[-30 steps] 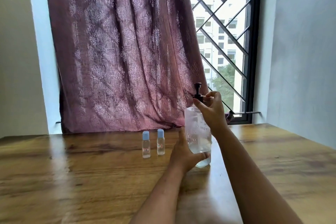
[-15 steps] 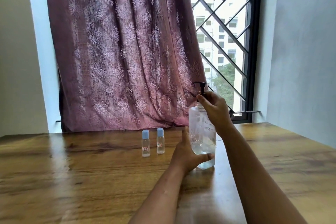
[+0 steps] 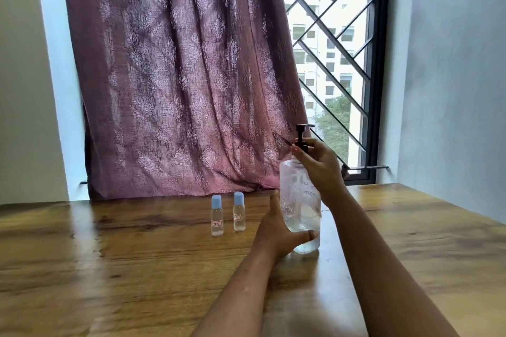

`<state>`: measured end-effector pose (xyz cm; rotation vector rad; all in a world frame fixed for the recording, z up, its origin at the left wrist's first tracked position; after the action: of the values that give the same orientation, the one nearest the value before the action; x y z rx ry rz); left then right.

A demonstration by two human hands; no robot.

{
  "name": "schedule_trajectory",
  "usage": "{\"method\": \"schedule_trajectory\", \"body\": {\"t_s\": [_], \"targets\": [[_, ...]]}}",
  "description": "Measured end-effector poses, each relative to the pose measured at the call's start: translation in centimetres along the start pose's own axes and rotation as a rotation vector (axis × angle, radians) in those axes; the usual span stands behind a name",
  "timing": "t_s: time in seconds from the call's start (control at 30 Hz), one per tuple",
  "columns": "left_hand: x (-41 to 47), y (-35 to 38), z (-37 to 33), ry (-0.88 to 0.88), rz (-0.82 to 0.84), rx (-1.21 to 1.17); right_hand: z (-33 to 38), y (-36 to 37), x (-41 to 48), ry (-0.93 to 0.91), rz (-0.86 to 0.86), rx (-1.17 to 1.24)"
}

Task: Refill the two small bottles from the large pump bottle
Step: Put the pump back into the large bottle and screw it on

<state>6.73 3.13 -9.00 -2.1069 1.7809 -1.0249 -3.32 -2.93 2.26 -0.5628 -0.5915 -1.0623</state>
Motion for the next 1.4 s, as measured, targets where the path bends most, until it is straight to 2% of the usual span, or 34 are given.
{"method": "schedule_trajectory", "body": {"t_s": [0.13,0.27,0.37,0.47,0.6,0.73,0.8,0.87,0.97,1.13,1.23,1.4], "targets": [[0.2,0.1,0.1,-0.006,0.024,0.034,0.0,-0.2,-0.6,0.040,-0.110,-0.029],[0.0,-0.1,0.1,-0.006,0.005,0.016,-0.1,0.5,-0.5,0.047,-0.010,-0.120],[0.0,-0.2,0.1,-0.004,-0.010,0.017,-0.3,0.9,-0.1,0.078,0.068,0.144],[-0.1,-0.2,0.1,-0.006,-0.009,0.023,-0.1,0.7,-0.2,0.037,0.061,0.123],[-0.1,-0.1,-0.1,-0.019,0.005,0.057,-0.2,0.0,-0.5,0.026,-0.052,0.085],[-0.1,-0.1,0.1,-0.042,0.009,0.043,-0.6,0.4,-0.4,0.063,0.037,0.042],[-0.2,-0.2,0.2,-0.051,0.004,0.038,-0.3,0.9,-0.3,0.074,0.077,0.163],[-0.2,-0.2,0.2,-0.050,0.004,0.046,-0.2,0.8,-0.3,0.097,0.054,0.252],[-0.2,-0.3,0.0,-0.034,-0.002,0.066,-0.2,0.6,-0.5,0.070,0.056,0.191],[-0.1,-0.2,0.0,-0.054,0.012,0.090,-0.4,-0.2,-0.6,0.013,-0.036,0.178],[-0.1,-0.1,0.2,-0.075,0.019,0.089,-0.6,0.3,-0.7,0.030,0.004,0.134],[-0.1,-0.3,0.2,-0.078,0.022,0.080,-0.5,0.8,-0.3,0.082,0.091,0.232]]}}
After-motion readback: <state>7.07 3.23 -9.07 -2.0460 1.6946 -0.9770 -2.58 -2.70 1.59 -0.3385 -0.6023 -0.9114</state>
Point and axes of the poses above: each hand's wrist, its own x-axis towards the middle knuckle, its own y-axis out of the palm, z = x × y, the point moved 5 cm from there along x, towards the middle knuckle, and after that the axes turned 13 degrees about z, right-handed, at the moved point
